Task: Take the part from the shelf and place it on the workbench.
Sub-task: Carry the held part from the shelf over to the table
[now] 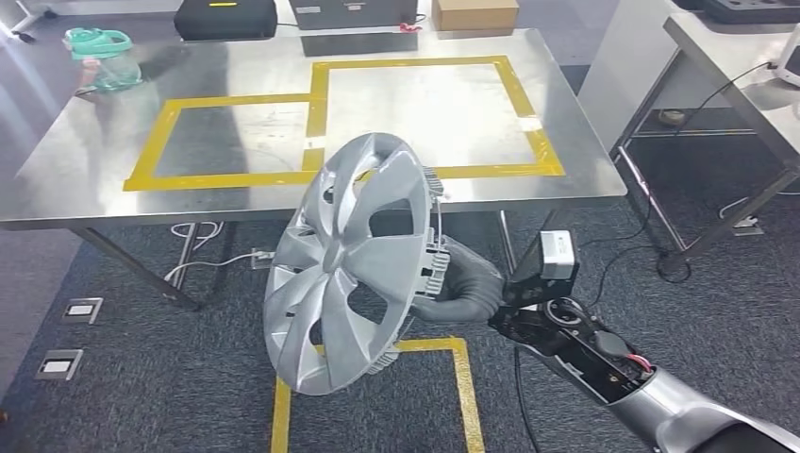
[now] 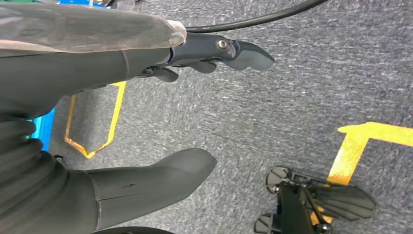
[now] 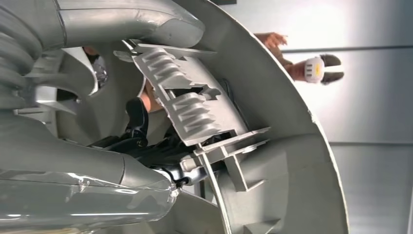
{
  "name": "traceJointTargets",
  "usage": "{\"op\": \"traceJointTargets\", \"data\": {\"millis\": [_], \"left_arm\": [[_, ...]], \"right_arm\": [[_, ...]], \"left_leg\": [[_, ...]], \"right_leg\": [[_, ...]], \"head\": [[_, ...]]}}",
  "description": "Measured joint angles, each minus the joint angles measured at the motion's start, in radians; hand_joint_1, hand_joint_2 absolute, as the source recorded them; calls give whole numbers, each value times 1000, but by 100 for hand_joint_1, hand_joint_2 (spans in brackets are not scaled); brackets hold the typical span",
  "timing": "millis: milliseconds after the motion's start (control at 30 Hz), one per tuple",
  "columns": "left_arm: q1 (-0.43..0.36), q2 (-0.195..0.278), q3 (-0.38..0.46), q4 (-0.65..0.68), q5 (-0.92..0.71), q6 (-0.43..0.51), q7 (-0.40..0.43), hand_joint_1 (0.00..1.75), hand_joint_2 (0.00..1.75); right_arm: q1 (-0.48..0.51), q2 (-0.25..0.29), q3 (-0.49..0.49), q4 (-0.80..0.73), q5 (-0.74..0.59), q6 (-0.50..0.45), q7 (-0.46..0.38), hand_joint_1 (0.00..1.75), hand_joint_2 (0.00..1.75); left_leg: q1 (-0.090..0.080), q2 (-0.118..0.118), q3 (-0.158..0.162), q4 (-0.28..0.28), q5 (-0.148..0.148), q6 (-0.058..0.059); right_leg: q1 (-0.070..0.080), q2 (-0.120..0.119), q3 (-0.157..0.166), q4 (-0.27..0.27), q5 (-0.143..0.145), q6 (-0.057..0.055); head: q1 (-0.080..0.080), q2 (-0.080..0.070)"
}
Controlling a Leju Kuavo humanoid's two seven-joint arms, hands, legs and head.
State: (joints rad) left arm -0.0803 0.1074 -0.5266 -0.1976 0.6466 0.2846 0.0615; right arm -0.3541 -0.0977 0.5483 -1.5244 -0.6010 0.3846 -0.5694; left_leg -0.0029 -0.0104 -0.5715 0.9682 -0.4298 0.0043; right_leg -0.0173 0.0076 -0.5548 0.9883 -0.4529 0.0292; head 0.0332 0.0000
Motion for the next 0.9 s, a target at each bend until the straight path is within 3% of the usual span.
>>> {"op": "traceJointTargets", "data": {"millis": [233,500,633,667,733,800,833,900], "left_arm": [[0,3,0,0,2,0,0,0,175],[0,3,-2,0,0,0,0,0,175],[-1,6,-6,0,-3,-3,0,0,175],[-1,6,-7,-1,-3,-3,0,0,175],[-1,6,-10,-1,-3,-4,0,0,175],[0,6,-11,-1,-3,-5,0,0,175],[1,5,-12,-1,-3,-5,0,0,175],[3,5,-14,-1,-3,-6,0,0,175]], "right_arm": [[-1,0,0,0,0,-3,0,175,175],[0,0,0,-4,-1,-4,0,175,175],[2,0,-3,-15,-1,-5,0,175,175],[3,-1,-5,-18,-1,-5,0,175,175],[7,-1,-8,-21,-2,-6,0,175,175],[13,-1,-11,-22,-2,-7,0,175,175],[15,-1,-12,-22,-2,-8,0,175,175],[16,-1,-13,-22,-2,-8,0,175,175]], "left_leg": [[3,1,3,-8,2,1],[6,1,4,-10,2,-11],[10,4,28,-46,9,6],[15,7,42,-66,15,11],[22,10,59,-82,17,13],[27,9,67,-81,10,8],[32,8,71,-79,5,1],[46,5,79,-66,-11,-17]], "right_leg": [[6,2,0,-2,-3,-9],[8,2,0,-2,-3,-14],[7,-1,5,-8,-6,-2],[8,-2,-9,22,-23,0],[4,-2,-66,139,-75,8],[-9,-3,-119,237,-99,22],[-17,-3,-123,238,-85,31],[-36,-4,-83,137,-14,54]], "head": [[-15,0],[-18,0],[-19,0],[-16,0],[-6,0],[0,0],[0,0],[3,0]]}}
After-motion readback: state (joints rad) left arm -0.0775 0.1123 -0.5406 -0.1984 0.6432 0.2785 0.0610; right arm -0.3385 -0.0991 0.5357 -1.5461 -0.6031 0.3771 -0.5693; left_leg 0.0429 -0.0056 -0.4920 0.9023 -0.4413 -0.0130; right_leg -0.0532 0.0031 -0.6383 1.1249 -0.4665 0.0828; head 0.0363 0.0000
